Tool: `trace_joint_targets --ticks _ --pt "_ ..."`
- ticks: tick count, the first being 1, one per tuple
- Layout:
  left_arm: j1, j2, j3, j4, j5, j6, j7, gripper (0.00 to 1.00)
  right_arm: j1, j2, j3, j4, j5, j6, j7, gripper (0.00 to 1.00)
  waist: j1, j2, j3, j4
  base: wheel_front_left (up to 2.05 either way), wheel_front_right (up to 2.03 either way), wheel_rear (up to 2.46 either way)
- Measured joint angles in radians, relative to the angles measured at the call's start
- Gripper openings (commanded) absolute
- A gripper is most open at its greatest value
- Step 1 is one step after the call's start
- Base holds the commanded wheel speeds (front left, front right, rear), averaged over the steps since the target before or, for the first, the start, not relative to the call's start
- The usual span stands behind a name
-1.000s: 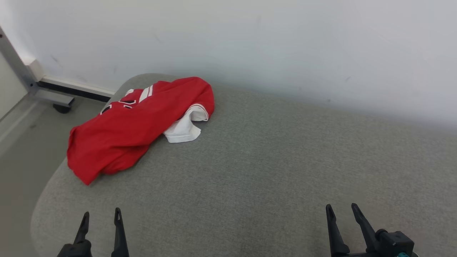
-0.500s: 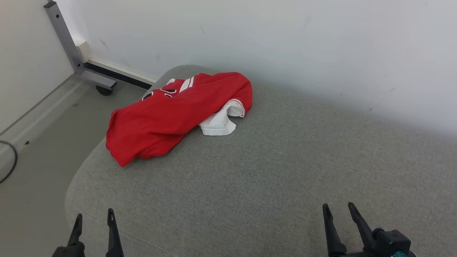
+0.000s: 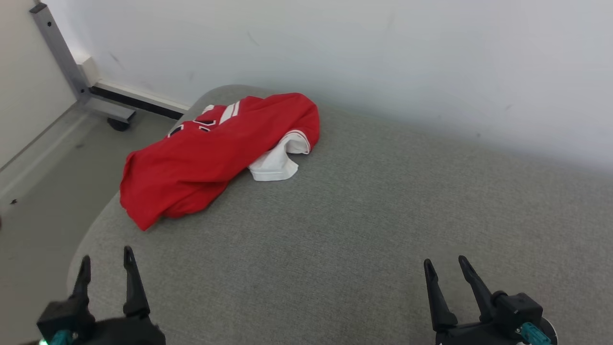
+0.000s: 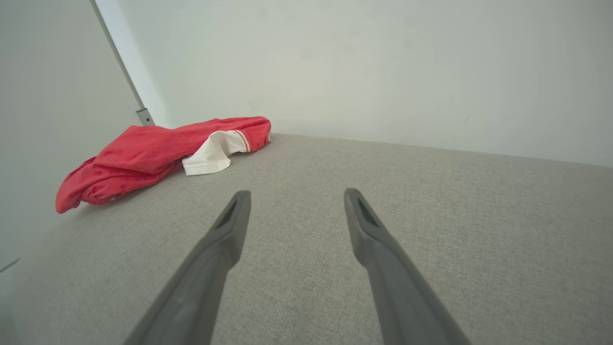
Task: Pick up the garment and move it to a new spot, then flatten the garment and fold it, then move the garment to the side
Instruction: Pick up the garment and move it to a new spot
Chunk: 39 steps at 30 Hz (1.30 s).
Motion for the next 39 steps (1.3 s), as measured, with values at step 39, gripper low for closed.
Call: trace_joint_targets --ticks 39 --pt "-0.881 0.349 0.029 0.695 -0.093 -0.171 0.254 1.00 -0.165 -0.001 -0.103 -0.131 -0.047 0.000 -0.022 1.00 0.0003 0.0002 0.449 -0.513 0.00 0.00 0.00"
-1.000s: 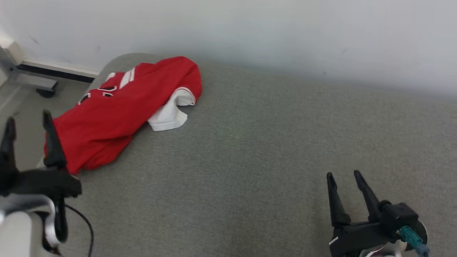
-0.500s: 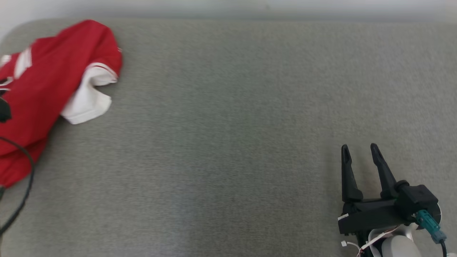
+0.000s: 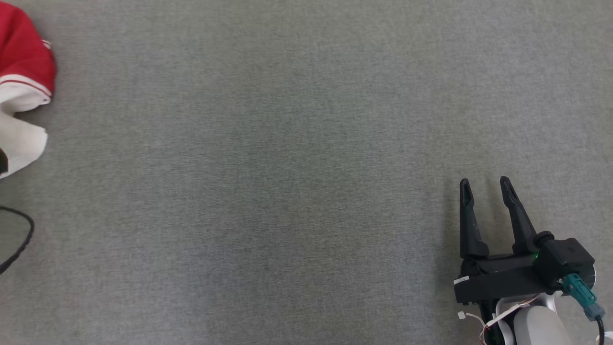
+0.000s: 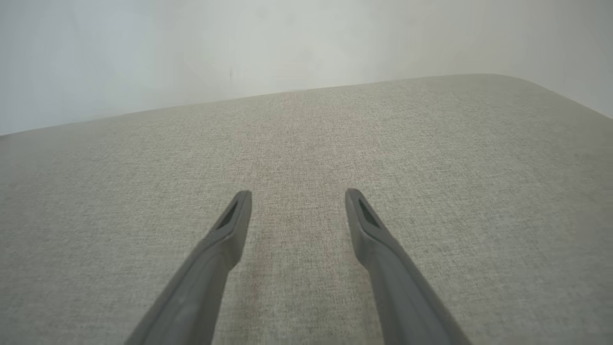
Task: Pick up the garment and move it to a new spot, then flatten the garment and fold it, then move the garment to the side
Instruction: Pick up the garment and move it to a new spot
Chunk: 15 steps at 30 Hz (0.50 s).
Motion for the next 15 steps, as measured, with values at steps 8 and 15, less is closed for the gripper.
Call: trace_joint_targets --ticks 8,15 --pt "-0.044 0.013 -0.031 0.204 0.006 0.000 0.138 1.00 0.000 0.000 0.000 -0.012 -0.004 0.000 0.010 1.00 -0.0001 -0.0001 0.009 -0.026 0.00 0.00 0.00" --pt "-0.084 0.020 -0.053 0.287 0.020 0.019 0.148 0.00 0.001 0.000 0.004 -0.019 0.001 0.000 0.019 1.00 -0.0003 -0.0002 0.000 -0.029 0.00 0.00 0.00"
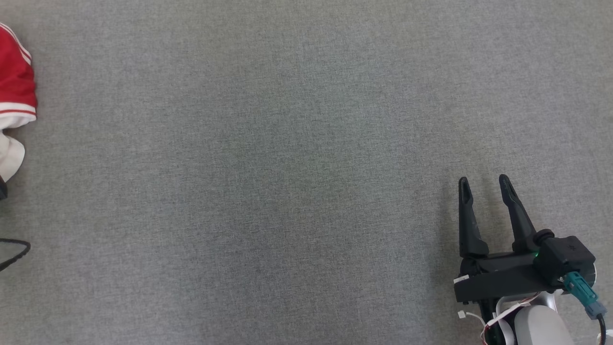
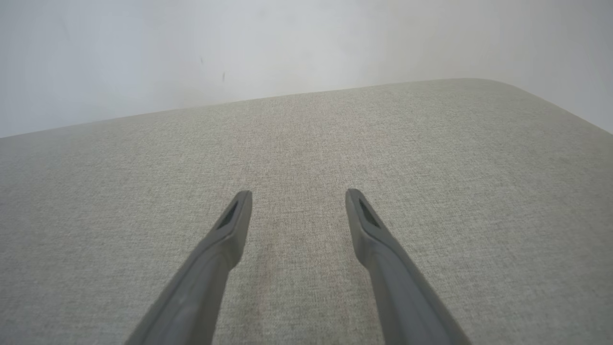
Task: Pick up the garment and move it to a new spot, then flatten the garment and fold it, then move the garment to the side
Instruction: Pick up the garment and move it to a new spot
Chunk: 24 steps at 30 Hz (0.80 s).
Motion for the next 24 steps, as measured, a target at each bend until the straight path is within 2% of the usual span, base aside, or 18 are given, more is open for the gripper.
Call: trace_joint_targets --ticks 5,13,19,24 --pt "-0.021 -0.005 -0.011 -0.012 0.012 0.002 -0.138 0.00 0.006 0.000 -0.003 0.000 0.009 0.000 0.000 1.00 0.0000 0.0000 -0.014 0.013 0.00 0.00 0.00" --pt "-0.108 -0.012 -0.025 -0.109 0.011 -0.051 -0.373 0.00 0.027 0.000 0.012 0.028 0.020 0.000 -0.004 1.00 0.0000 0.0001 -0.078 0.049 0.00 0.00 0.00" --pt "-0.187 -0.019 -0.046 -0.226 0.009 -0.075 -0.430 0.00 0.048 0.000 0.025 0.063 0.040 0.000 -0.014 1.00 0.0000 0.0000 -0.151 0.070 0.00 0.00 0.00" --pt "-0.225 -0.052 -0.091 -0.365 0.007 -0.086 -0.398 0.00 0.062 0.000 0.035 0.094 0.067 0.000 -0.027 1.00 -0.0001 0.0000 -0.210 0.074 0.00 0.00 0.00"
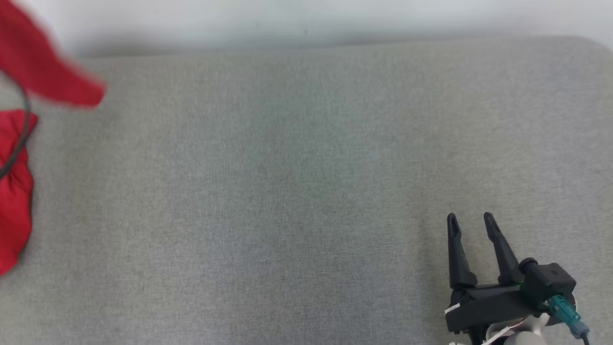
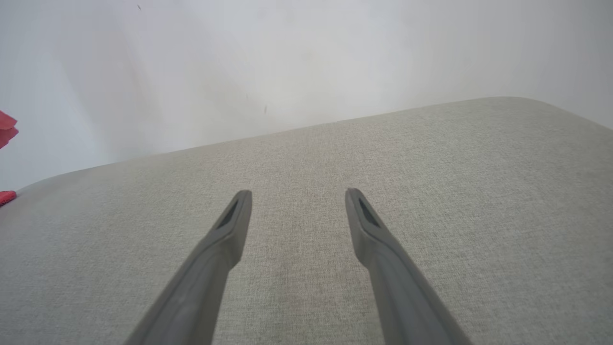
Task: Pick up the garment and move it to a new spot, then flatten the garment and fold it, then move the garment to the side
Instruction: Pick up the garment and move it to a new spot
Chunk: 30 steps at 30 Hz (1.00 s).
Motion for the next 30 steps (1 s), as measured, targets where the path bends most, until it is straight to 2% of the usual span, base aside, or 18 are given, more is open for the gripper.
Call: trace_joint_targets --ticks 5,11,19,23,30 --pt "-0.014 -0.059 -0.055 -0.158 -0.016 -0.007 0.073 0.00 0.003 0.000 0.023 0.029 0.026 0.000 -0.016 1.00 -0.0001 0.0000 -0.043 -0.020 0.00 0.00 0.00" --pt "-0.006 -0.145 -0.111 -0.328 -0.041 -0.006 0.153 0.00 0.002 0.000 0.045 0.067 0.057 0.000 -0.030 1.00 -0.0001 0.0000 -0.064 -0.082 0.00 0.00 0.00" --pt "0.133 -0.270 -0.187 -0.481 -0.079 0.024 0.188 0.00 -0.004 0.000 0.054 0.099 0.073 0.000 -0.040 1.00 0.0001 0.0000 -0.072 -0.188 0.00 0.00 0.00" --pt "0.241 -0.333 -0.225 -0.482 -0.120 0.033 0.191 0.00 -0.005 0.000 0.047 0.107 0.074 0.000 -0.041 1.00 0.0001 0.0000 -0.070 -0.235 0.00 0.00 0.00" --pt "0.444 -0.363 -0.281 -0.318 -0.129 0.063 0.129 0.00 -0.028 -0.001 0.050 0.100 0.075 0.000 -0.043 1.00 0.0002 0.0000 -0.045 -0.286 0.00 0.00 0.00"
